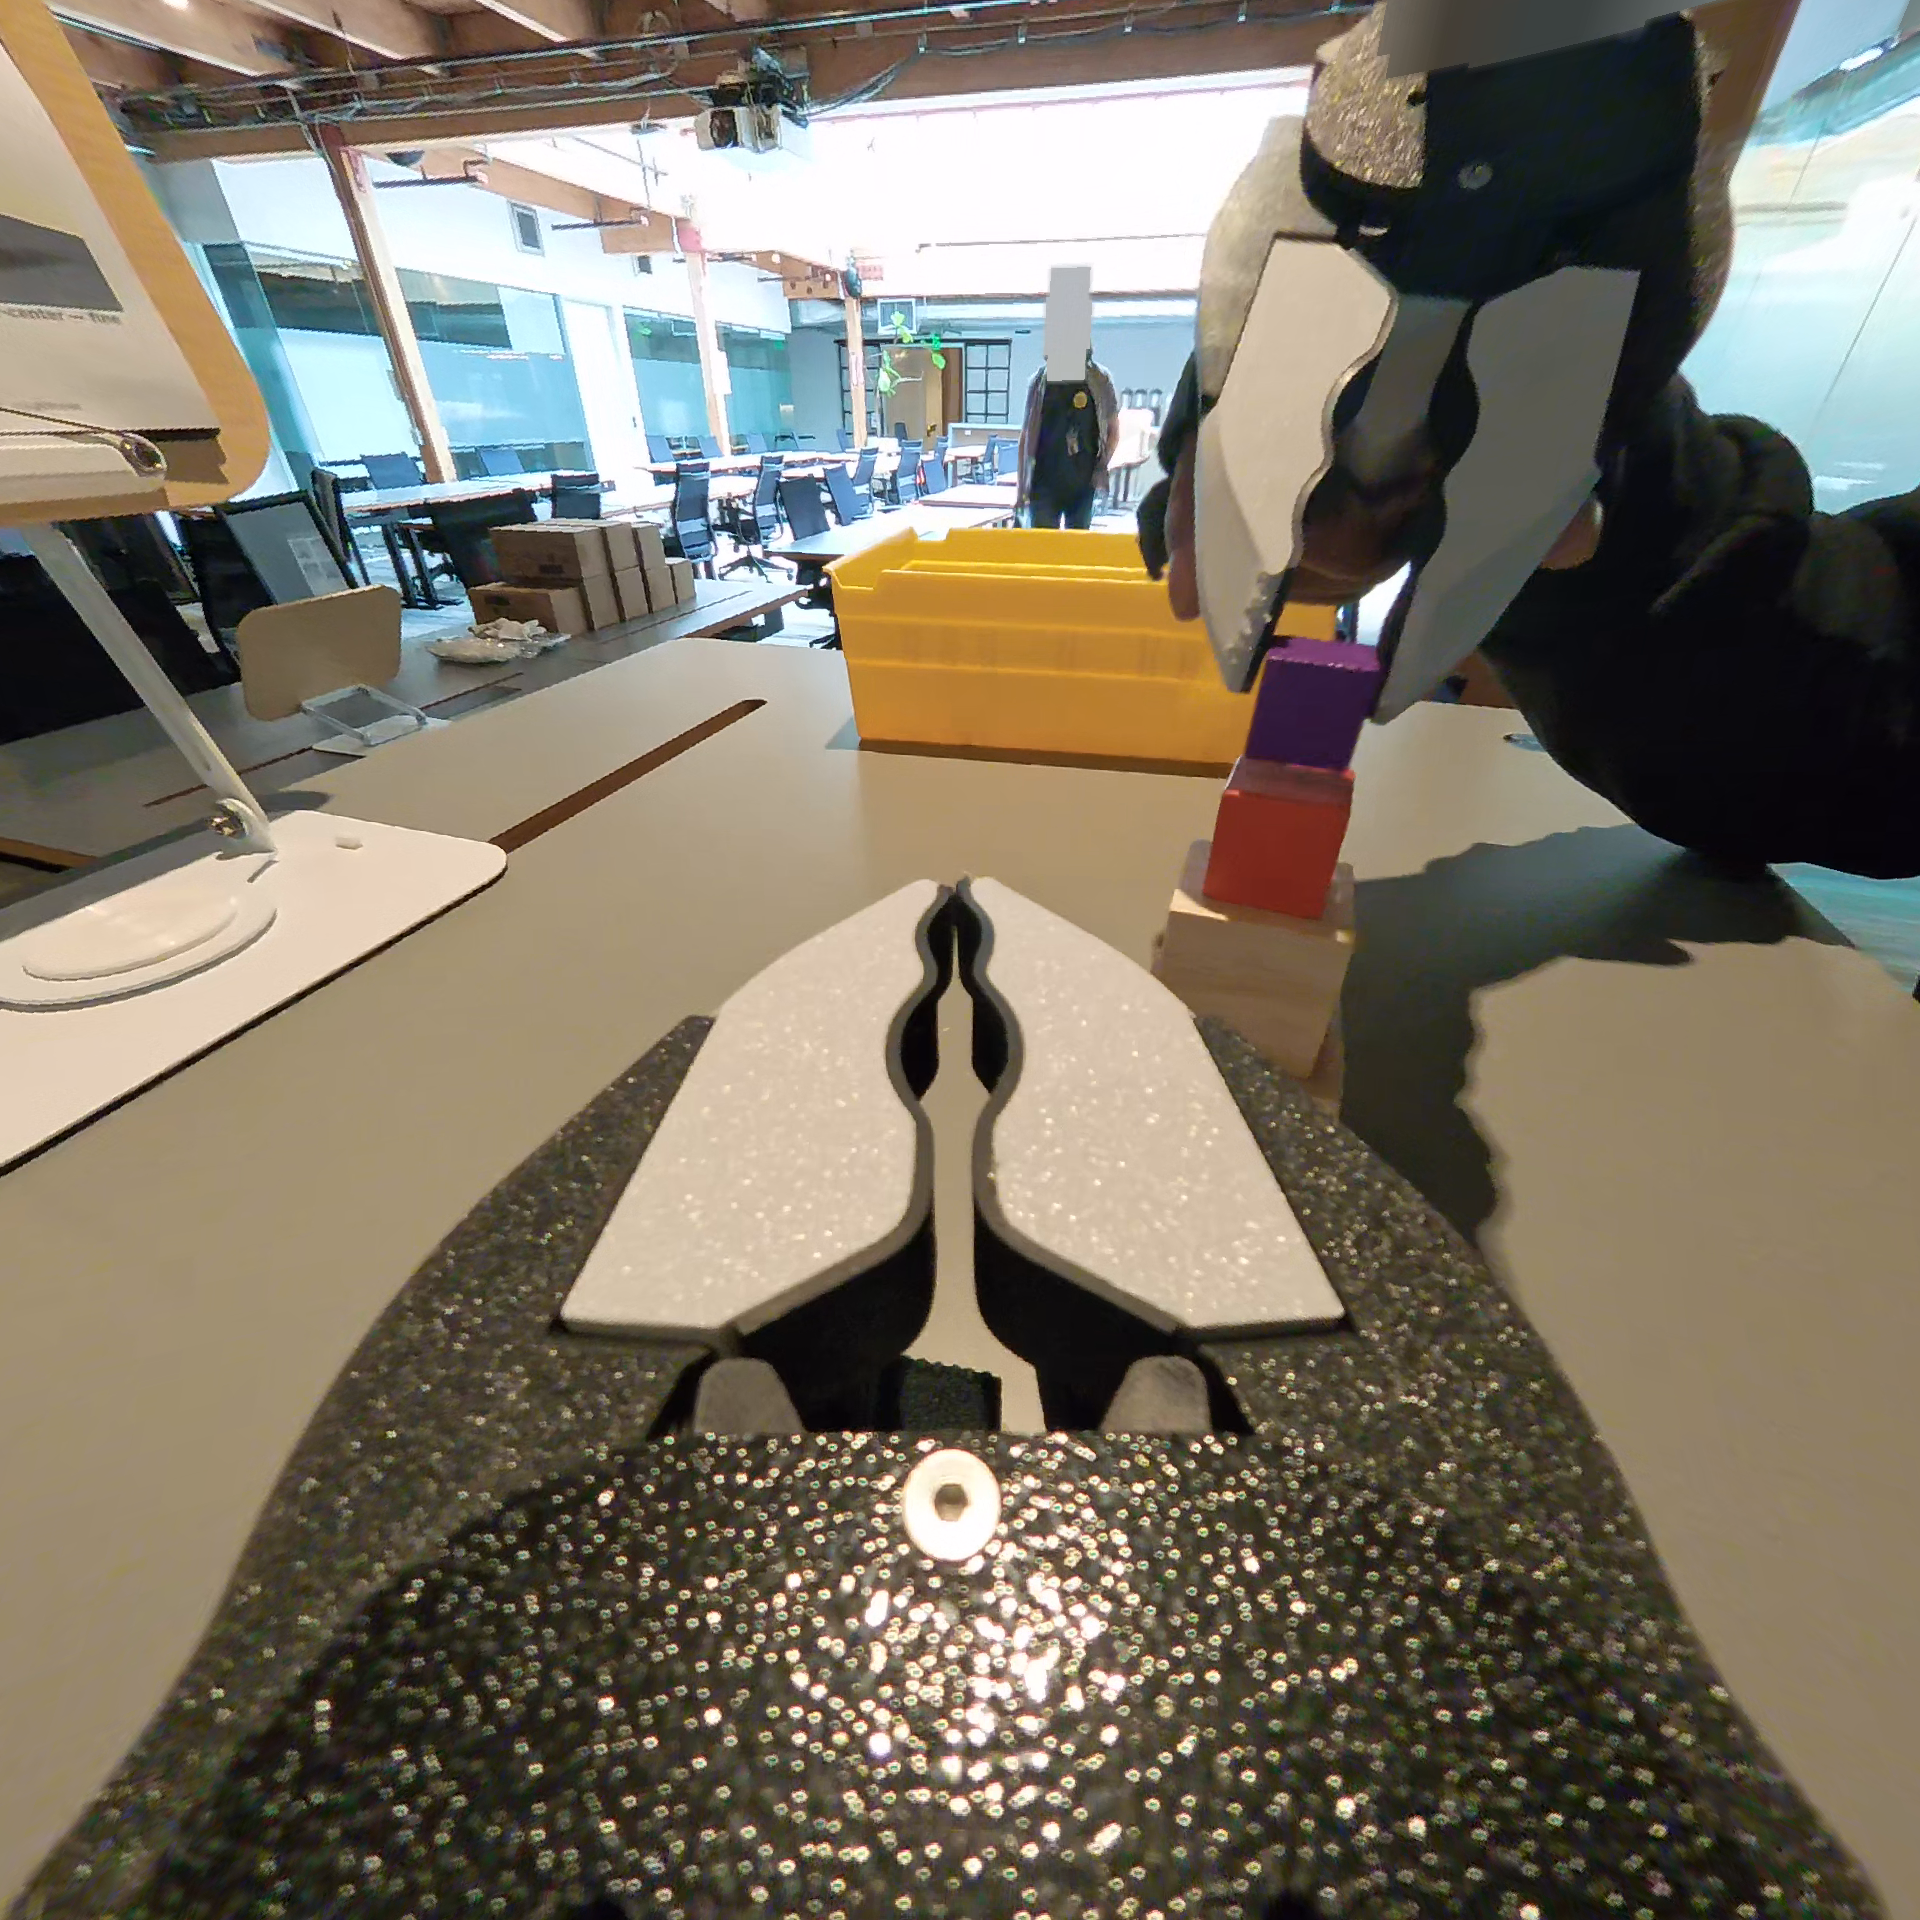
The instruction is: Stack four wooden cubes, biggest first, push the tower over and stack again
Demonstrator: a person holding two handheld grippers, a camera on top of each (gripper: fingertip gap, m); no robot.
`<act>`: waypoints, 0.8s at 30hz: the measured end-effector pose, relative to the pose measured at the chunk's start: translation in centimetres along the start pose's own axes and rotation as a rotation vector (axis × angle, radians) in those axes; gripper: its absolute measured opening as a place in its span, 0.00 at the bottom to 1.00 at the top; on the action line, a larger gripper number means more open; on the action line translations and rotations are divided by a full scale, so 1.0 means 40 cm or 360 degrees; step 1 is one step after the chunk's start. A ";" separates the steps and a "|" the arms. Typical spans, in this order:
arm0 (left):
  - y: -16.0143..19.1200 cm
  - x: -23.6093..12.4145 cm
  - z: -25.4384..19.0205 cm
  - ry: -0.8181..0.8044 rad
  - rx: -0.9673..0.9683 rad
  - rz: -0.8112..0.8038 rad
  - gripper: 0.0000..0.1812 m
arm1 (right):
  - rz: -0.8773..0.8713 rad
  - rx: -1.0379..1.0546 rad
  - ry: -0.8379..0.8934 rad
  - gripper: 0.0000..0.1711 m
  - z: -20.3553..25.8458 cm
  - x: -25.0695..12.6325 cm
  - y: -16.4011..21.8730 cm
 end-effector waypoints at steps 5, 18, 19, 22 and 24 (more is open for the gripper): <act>0.000 -0.001 -0.001 -0.0005 0.0010 -0.0004 0.00 | 0.0009 0.0011 -0.0004 0.12 0.000 0.006 0.005; 0.000 0.000 -0.004 -0.0009 0.0027 -0.0002 0.00 | 0.0022 0.0036 -0.0016 0.13 0.004 0.011 0.012; 0.001 0.000 -0.003 -0.0008 0.0027 -0.0002 0.00 | 0.0023 0.0036 -0.0016 0.13 0.003 0.011 0.013; 0.001 0.000 -0.004 -0.0008 0.0027 -0.0001 0.00 | 0.0041 0.0030 -0.0008 0.13 0.003 0.013 0.018; 0.001 0.001 -0.004 -0.0007 0.0028 0.0002 0.00 | 0.0057 0.0027 0.0001 0.16 0.001 0.016 0.022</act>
Point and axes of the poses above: each gripper's, where its closed fingertips meet, x out along the fingers, y out of its underside, z = x × y across the jaws, the point moved 2 cm from there along -x, back along the fingers, and after that the axes turned 8 degrees about -y, right-handed, at the moved point
